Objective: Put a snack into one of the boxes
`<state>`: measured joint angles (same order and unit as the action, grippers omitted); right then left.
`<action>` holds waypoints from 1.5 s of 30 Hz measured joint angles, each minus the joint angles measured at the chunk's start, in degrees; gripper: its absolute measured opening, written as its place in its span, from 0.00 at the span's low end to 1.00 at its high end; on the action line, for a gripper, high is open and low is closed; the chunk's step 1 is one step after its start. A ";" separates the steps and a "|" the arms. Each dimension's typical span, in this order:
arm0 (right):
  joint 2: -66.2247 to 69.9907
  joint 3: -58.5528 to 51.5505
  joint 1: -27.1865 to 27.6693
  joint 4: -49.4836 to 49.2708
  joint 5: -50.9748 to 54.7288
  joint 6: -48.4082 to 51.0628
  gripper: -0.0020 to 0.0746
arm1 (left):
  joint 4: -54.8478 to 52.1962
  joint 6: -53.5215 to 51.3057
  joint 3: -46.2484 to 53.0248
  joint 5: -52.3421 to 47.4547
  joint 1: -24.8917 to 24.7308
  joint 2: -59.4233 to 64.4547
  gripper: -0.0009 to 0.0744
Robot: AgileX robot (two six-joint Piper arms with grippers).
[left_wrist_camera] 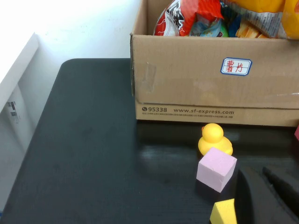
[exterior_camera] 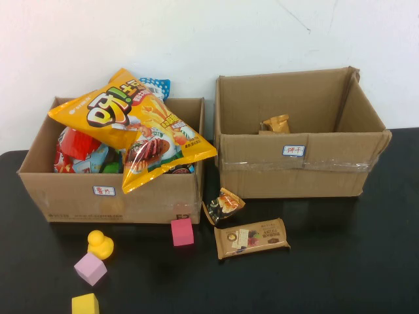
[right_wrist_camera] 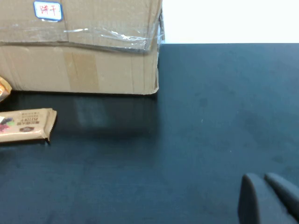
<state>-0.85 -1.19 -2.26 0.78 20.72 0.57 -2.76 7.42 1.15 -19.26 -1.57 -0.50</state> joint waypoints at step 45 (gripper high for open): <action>0.00 -0.49 0.00 -0.34 -8.52 0.09 0.03 | 0.34 0.00 0.36 7.77 0.00 0.00 0.01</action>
<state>-0.85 -1.69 -2.26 0.44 12.20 0.66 -2.42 7.42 1.51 -11.48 -1.57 -0.50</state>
